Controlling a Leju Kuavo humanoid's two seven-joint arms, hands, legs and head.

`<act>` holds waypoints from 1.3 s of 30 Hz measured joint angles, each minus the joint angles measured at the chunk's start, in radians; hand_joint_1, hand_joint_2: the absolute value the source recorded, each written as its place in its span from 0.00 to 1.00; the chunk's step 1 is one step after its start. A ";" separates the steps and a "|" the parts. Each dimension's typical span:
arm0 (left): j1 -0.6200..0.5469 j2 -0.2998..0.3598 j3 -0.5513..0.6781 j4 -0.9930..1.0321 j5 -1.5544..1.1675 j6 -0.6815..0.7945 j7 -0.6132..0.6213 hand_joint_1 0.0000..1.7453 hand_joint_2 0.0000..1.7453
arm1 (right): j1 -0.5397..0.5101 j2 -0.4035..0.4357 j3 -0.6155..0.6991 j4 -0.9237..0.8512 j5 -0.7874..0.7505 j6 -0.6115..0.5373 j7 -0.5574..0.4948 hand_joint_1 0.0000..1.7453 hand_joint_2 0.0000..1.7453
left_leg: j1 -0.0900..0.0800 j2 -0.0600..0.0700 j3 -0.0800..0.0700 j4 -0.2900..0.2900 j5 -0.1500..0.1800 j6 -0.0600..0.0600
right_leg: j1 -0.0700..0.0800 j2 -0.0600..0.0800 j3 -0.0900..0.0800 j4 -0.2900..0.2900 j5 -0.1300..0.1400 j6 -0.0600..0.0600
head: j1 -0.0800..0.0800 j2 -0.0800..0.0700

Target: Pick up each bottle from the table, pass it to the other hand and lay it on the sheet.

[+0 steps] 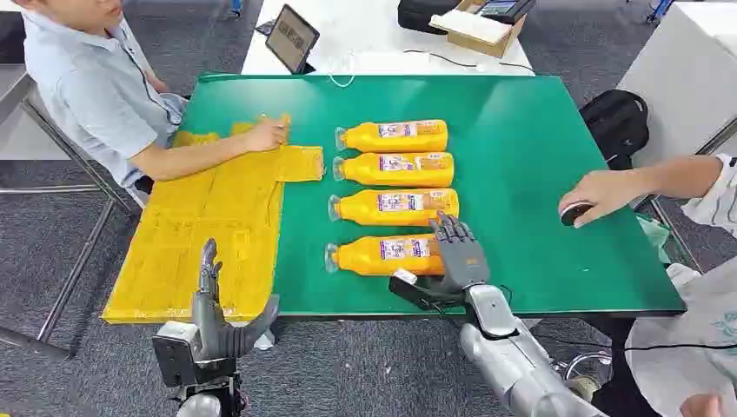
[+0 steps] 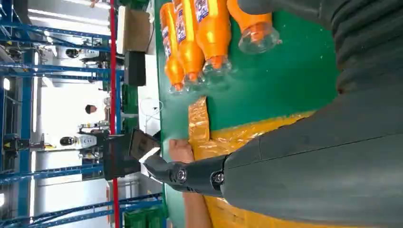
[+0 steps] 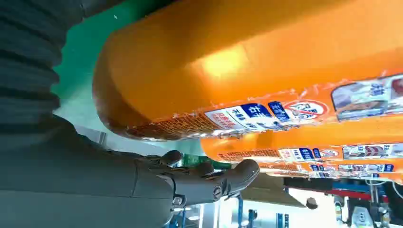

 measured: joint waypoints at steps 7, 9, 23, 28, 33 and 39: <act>-0.009 0.000 -0.003 0.012 0.006 -0.006 0.001 0.00 1.00 | -0.050 0.007 0.000 0.071 -0.031 0.079 -0.026 1.00 1.00 | 0.000 0.000 0.003 0.000 0.000 0.000 | 0.000 0.000 0.003 0.000 0.000 0.000 | 0.000 0.000; -0.010 0.000 -0.006 0.012 0.008 -0.007 0.002 0.00 1.00 | -0.062 0.008 0.000 0.092 -0.038 0.113 -0.035 0.99 1.00 | 0.000 0.000 0.003 0.000 0.000 0.000 | 0.000 0.000 0.003 0.000 0.000 0.000 | 0.000 0.000; -0.016 0.001 -0.009 0.021 0.017 -0.015 0.002 0.00 1.00 | -0.129 0.013 -0.001 0.178 -0.118 0.178 -0.111 1.00 1.00 | 0.000 0.000 0.010 0.000 -0.001 0.000 | 0.000 0.000 0.008 -0.001 0.000 0.000 | 0.000 0.000; -0.016 0.001 -0.009 0.021 0.017 -0.016 0.002 0.00 1.00 | -0.131 0.016 -0.002 0.185 -0.123 0.178 -0.114 1.00 1.00 | 0.000 0.000 0.010 0.000 -0.001 0.000 | 0.000 0.000 0.008 -0.001 0.000 0.000 | 0.000 0.000; -0.016 0.001 -0.009 0.021 0.017 -0.016 0.002 0.00 1.00 | -0.131 0.016 -0.002 0.186 -0.124 0.179 -0.116 1.00 1.00 | 0.000 0.000 0.010 0.000 -0.001 0.000 | 0.000 0.000 0.008 -0.001 0.000 0.000 | 0.000 0.000; -0.004 0.000 -0.006 0.021 0.063 -0.018 -0.014 0.00 1.00 | 0.001 0.085 -0.070 0.068 -0.534 0.193 -0.391 1.00 1.00 | 0.001 0.005 0.014 -0.001 -0.004 -0.001 | 0.001 0.004 0.012 0.000 -0.001 -0.001 | 0.000 0.000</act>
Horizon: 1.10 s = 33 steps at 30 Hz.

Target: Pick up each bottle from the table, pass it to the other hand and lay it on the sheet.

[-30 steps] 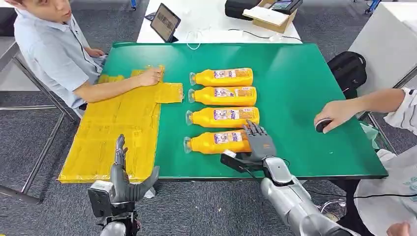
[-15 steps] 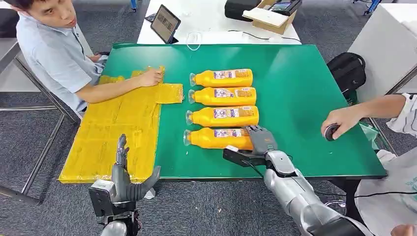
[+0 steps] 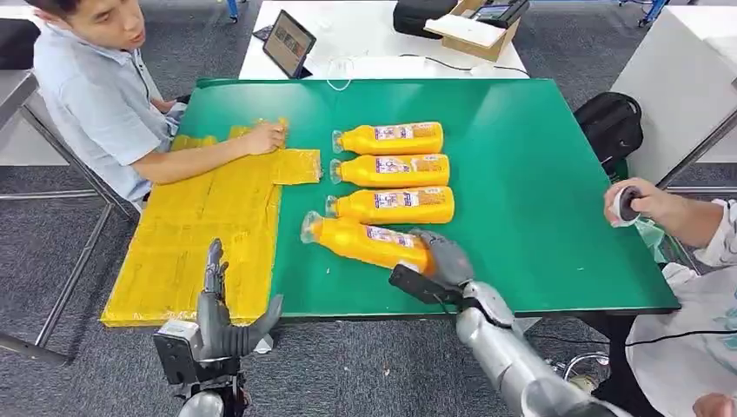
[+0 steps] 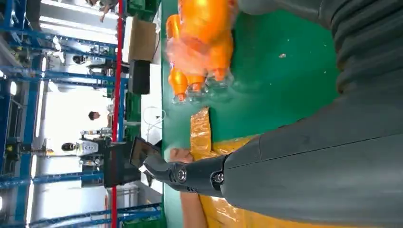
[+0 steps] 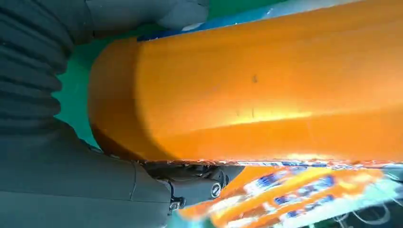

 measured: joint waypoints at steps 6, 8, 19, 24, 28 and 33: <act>0.019 -0.001 0.009 -0.021 0.023 0.010 -0.001 0.00 1.00 | 0.145 0.050 -0.013 -0.193 -0.076 -0.002 0.003 1.00 1.00 | 0.000 0.000 -0.007 0.000 0.001 0.000 | 0.000 0.000 -0.006 0.000 0.000 0.000 | 0.000 0.000; 0.021 -0.001 0.011 -0.023 0.028 0.011 -0.001 0.00 1.00 | 0.161 0.053 -0.016 -0.224 -0.082 -0.005 0.005 1.00 1.00 | 0.000 -0.001 -0.008 0.000 0.001 0.000 | 0.000 0.000 -0.007 0.000 0.000 0.000 | 0.000 0.000; 0.032 -0.005 -0.009 -0.029 0.063 -0.061 0.031 0.00 1.00 | 0.293 0.127 -0.047 -0.501 -0.208 -0.281 -0.130 0.98 1.00 | -0.001 -0.002 -0.014 0.000 0.001 0.001 | -0.001 0.000 -0.012 0.000 0.000 0.001 | 0.000 0.000; 0.028 0.005 -0.050 -0.029 0.078 -0.172 0.039 0.00 1.00 | 0.266 0.149 0.004 -0.503 -0.211 -0.236 -0.147 0.99 1.00 | -0.001 -0.001 -0.014 0.000 0.001 0.000 | -0.001 0.000 -0.012 0.000 0.000 0.001 | 0.000 0.000; 0.020 0.013 -0.082 -0.029 0.143 -0.289 0.075 0.00 1.00 | 0.225 0.180 0.075 -0.455 -0.213 -0.226 -0.186 0.99 1.00 | -0.001 -0.001 -0.014 0.000 0.001 0.000 | -0.001 -0.001 -0.012 0.000 0.000 0.000 | 0.000 0.000; -0.004 0.020 -0.108 -0.026 0.187 -0.352 0.094 0.00 1.00 | 0.178 0.210 0.160 -0.357 -0.201 -0.218 -0.190 0.99 1.00 | -0.001 -0.001 -0.014 0.000 0.001 0.000 | -0.001 -0.001 -0.012 0.000 0.000 0.000 | 0.000 0.000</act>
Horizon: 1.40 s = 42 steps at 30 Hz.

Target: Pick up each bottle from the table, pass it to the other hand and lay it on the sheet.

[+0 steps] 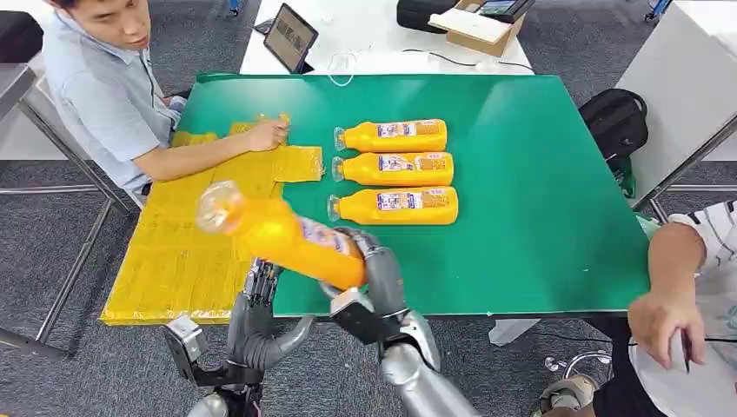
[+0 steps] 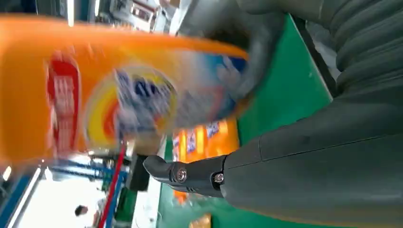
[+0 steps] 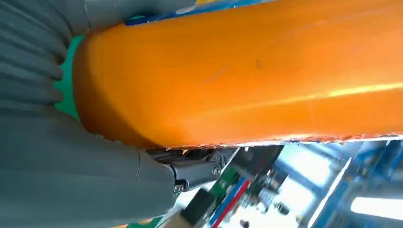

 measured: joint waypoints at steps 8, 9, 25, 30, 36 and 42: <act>-0.017 0.006 -0.009 0.008 0.056 -0.043 0.019 0.00 1.00 | -0.055 0.036 0.081 0.146 0.044 -0.035 -0.027 1.00 1.00 | 0.000 0.000 0.000 0.000 0.000 0.000 | 0.000 0.000 -0.001 0.000 0.000 0.000 | 0.000 0.000; -0.019 0.006 -0.009 0.010 0.060 -0.043 0.021 0.00 1.00 | -0.055 0.041 0.093 0.157 0.049 -0.040 -0.032 1.00 1.00 | 0.000 0.000 0.000 0.000 0.000 0.000 | 0.000 0.000 -0.001 0.000 0.000 0.000 | 0.000 0.000; -0.043 0.002 0.010 0.028 0.107 0.053 0.033 1.00 1.00 | -0.071 0.070 0.215 0.237 0.064 -0.102 -0.029 0.00 1.00 | 0.000 0.001 -0.001 0.000 0.000 0.000 | 0.000 0.000 -0.002 0.000 0.000 0.000 | 0.000 0.000; -0.054 0.002 0.011 0.028 0.163 0.021 0.050 1.00 1.00 | -0.073 0.071 0.243 0.258 0.049 -0.134 -0.031 0.00 0.00 | 0.000 0.001 -0.001 0.000 0.000 0.000 | 0.000 0.000 -0.002 0.000 0.000 0.000 | 0.000 0.000; -0.056 0.003 0.023 0.029 0.273 -0.046 0.091 1.00 1.00 | -0.070 0.066 0.249 0.266 0.052 -0.213 -0.038 0.00 0.00 | 0.000 0.001 -0.001 0.000 0.000 0.000 | 0.000 0.000 -0.002 0.000 0.000 0.000 | 0.000 0.000; -0.059 0.003 0.042 0.031 0.367 -0.116 0.130 1.00 1.00 | -0.034 0.061 0.183 0.225 0.224 -0.224 -0.041 0.00 0.00 | 0.000 0.001 -0.001 0.000 0.000 0.000 | 0.000 0.000 -0.002 0.000 0.000 0.000 | 0.000 0.000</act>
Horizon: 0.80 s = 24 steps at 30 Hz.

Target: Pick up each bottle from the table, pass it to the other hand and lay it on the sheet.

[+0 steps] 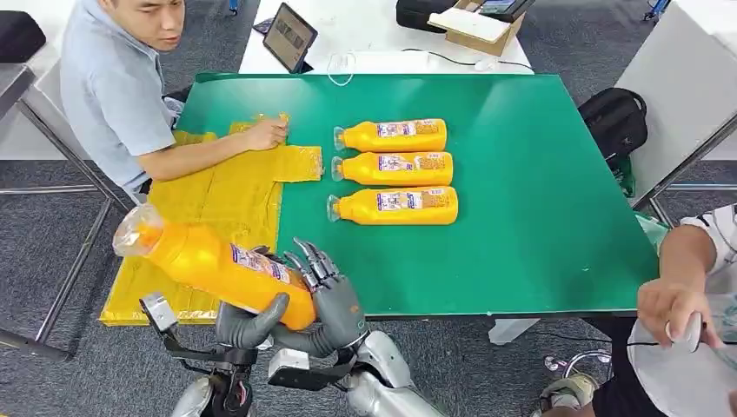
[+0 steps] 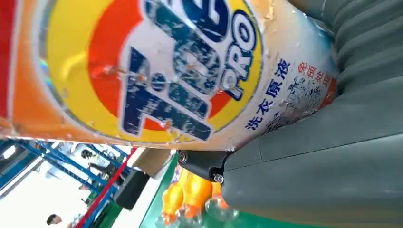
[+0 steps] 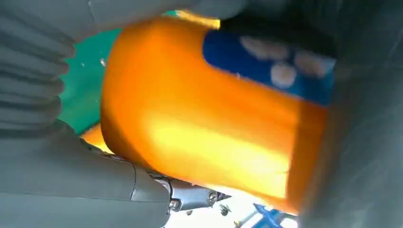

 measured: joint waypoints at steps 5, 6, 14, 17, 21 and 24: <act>-0.013 0.000 0.000 0.003 0.020 -0.022 0.008 1.00 1.00 | 0.036 -0.002 -0.063 -0.076 0.101 0.000 -0.001 0.00 0.00 | 0.000 0.000 0.000 0.000 0.000 0.000 | 0.000 0.000 0.000 0.000 0.000 0.000 | 0.000 0.000; -0.015 0.000 -0.001 0.003 0.021 -0.022 0.008 1.00 1.00 | 0.042 -0.002 -0.074 -0.092 0.117 0.000 -0.001 0.00 0.00 | 0.000 0.000 0.000 0.000 0.000 0.000 | 0.000 0.000 0.000 0.000 0.000 0.000 | 0.000 0.000; -0.069 0.005 0.002 0.056 -0.333 0.343 -0.057 1.00 1.00 | 0.109 -0.010 -0.130 -0.294 0.226 -0.001 -0.004 0.00 0.00 | 0.000 -0.001 0.000 0.000 0.000 0.000 | 0.000 0.000 0.000 0.000 0.000 0.000 | 0.000 0.000; -0.128 0.026 0.003 0.124 -0.570 0.519 -0.064 1.00 1.00 | 0.129 -0.016 -0.138 -0.380 0.222 -0.001 -0.004 0.00 0.00 | 0.000 -0.001 0.000 0.000 0.001 0.001 | 0.000 -0.001 0.000 0.000 0.000 0.000 | 0.001 0.000; -0.210 0.071 0.026 0.224 -0.701 0.574 -0.051 1.00 1.00 | 0.157 -0.023 -0.147 -0.487 0.199 -0.001 -0.004 0.00 0.00 | 0.000 0.000 0.000 0.000 0.001 0.000 | 0.000 0.000 0.000 0.000 0.000 0.000 | 0.000 0.000; -0.262 0.098 0.050 0.294 -0.769 0.599 -0.036 1.00 1.00 | 0.176 -0.026 -0.162 -0.555 0.184 -0.001 -0.004 0.00 0.00 | 0.000 0.000 0.000 0.000 0.001 0.000 | 0.000 0.000 0.000 0.000 0.000 0.000 | 0.000 0.000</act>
